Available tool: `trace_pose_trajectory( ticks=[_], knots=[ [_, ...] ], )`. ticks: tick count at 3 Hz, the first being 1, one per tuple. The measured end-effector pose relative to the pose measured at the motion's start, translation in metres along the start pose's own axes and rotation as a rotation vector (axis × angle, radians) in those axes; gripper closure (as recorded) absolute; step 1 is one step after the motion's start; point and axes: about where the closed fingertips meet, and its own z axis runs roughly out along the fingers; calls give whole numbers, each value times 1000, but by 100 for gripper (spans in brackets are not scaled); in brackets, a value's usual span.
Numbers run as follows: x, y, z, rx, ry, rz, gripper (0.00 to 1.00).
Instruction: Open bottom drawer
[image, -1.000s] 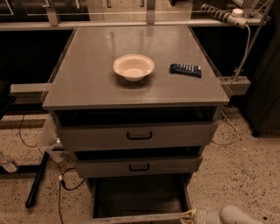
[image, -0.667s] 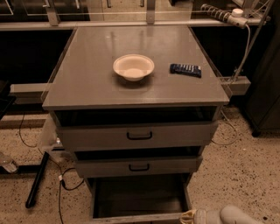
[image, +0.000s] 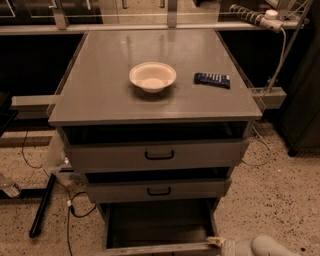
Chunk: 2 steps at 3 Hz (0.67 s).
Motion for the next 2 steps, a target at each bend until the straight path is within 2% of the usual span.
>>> trace_pose_trajectory(
  ticks=[1, 2],
  knots=[
    [0, 0, 0, 0, 0, 0, 0],
    [0, 0, 0, 0, 0, 0, 0]
  ],
)
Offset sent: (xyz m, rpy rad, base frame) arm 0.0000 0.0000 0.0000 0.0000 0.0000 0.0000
